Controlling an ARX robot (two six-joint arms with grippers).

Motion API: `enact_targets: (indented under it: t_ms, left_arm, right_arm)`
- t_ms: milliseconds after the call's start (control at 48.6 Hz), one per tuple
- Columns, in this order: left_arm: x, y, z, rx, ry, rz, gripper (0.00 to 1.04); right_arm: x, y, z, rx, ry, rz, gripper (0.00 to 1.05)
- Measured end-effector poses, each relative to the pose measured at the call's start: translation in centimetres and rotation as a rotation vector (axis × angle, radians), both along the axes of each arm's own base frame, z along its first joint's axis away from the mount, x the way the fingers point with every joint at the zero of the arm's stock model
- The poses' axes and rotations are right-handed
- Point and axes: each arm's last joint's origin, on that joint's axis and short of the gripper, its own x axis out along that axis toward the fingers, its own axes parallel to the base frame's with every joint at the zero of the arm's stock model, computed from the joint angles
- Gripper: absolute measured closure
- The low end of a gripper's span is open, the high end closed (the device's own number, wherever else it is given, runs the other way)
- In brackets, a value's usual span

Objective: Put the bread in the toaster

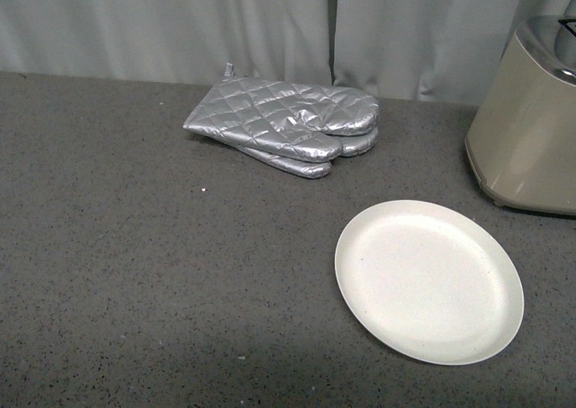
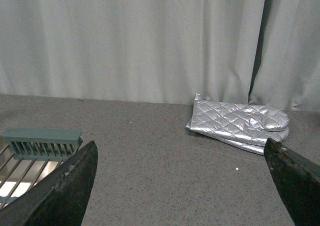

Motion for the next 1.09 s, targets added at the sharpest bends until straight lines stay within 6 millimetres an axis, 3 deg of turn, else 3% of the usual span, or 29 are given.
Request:
enact_targets:
  t_ms: [206, 350, 474, 680, 1091]
  left_arm:
    - [0.0, 0.0, 0.0, 0.0, 0.0, -0.002, 0.07]
    - [0.0, 0.0, 0.0, 0.0, 0.0, -0.002, 0.07]
    - [0.0, 0.0, 0.0, 0.0, 0.0, 0.0, 0.07]
    - [0.0, 0.0, 0.0, 0.0, 0.0, -0.002, 0.07]
    - [0.0, 0.0, 0.0, 0.0, 0.0, -0.002, 0.07]
  right_arm:
    - [0.0, 3.3, 0.2, 0.015, -0.007, 0.011, 1.04]
    - [0.0, 3.0, -0.2, -0.019, 0.027, 0.058, 1.03]
    - [0.0, 2.5, 0.0, -0.004, 0.009, 0.037, 0.78]
    - [0.0, 1.1, -0.2, -0.015, 0.024, 0.048, 1.04]
    - [0.0, -1.4, -0.3, -0.013, 0.018, 0.042, 1.04]
